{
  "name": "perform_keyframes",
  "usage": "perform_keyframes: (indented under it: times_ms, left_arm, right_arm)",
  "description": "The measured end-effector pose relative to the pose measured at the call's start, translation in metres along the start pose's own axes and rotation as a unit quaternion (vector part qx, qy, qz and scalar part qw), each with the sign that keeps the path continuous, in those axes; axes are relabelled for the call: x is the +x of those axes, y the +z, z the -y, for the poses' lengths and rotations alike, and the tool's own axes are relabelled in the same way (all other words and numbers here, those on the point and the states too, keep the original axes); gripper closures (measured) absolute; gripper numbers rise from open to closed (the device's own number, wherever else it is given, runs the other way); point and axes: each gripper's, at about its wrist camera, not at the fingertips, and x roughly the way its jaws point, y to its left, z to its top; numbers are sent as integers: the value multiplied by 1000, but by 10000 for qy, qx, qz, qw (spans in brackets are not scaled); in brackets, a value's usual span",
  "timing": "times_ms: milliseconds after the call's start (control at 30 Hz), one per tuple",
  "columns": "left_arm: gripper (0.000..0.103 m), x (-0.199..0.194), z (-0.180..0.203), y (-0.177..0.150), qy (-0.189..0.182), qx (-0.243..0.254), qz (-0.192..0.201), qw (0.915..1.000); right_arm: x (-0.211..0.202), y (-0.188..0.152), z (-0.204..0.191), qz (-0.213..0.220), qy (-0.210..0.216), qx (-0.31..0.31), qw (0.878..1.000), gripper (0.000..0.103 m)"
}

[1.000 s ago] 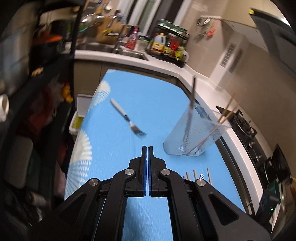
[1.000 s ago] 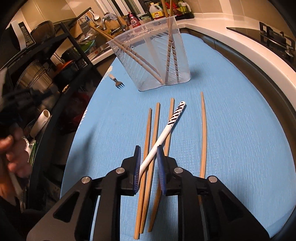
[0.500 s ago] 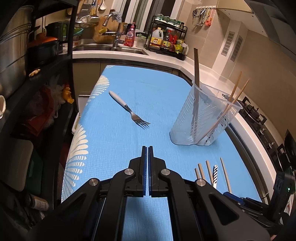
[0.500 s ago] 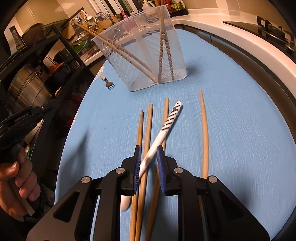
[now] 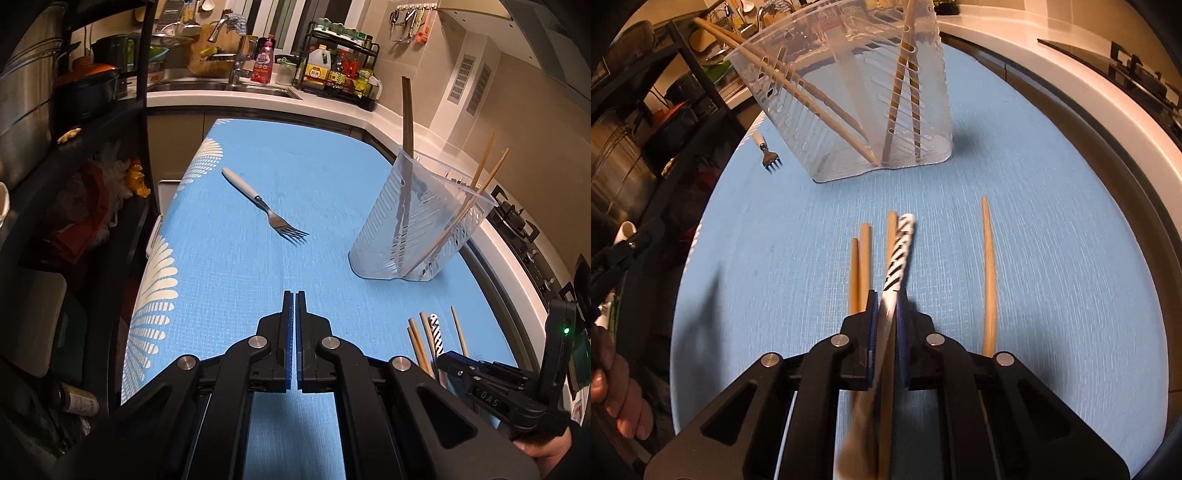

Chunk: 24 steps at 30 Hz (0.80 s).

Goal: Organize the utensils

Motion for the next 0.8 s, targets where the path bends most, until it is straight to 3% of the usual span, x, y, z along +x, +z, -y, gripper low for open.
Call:
perform_keyframes:
  times_ms: [67, 200, 467, 500, 600, 700, 800]
  left_arm:
    - [103, 5, 2, 0, -27, -12, -28, 10000]
    - [103, 16, 7, 0, -61, 12, -106, 9999]
    - [102, 48, 8, 13, 51, 58, 40, 10000]
    - [96, 54, 6, 18, 89, -27, 83, 9999]
    - [51, 72, 7, 33, 285, -121, 250, 9992]
    - [49, 96, 4, 50, 453, -270, 314, 9981]
    - [49, 121, -5, 61, 494, -698, 210, 9961]
  right_arm:
    - [-4, 5, 4, -33, 26, -71, 10000, 103]
    - [-5, 14, 13, -168, 17, -280, 9995, 103]
    - [-6, 13, 24, 20, 353, -204, 9992, 97]
    - [-6, 11, 25, 6, 422, -158, 9990, 97]
    - [-7, 9, 24, 21, 416, -173, 9990, 93]
    - [-11, 8, 23, 79, 379, -205, 9990, 84]
    - [-15, 6, 27, 100, 367, -139, 9992, 84]
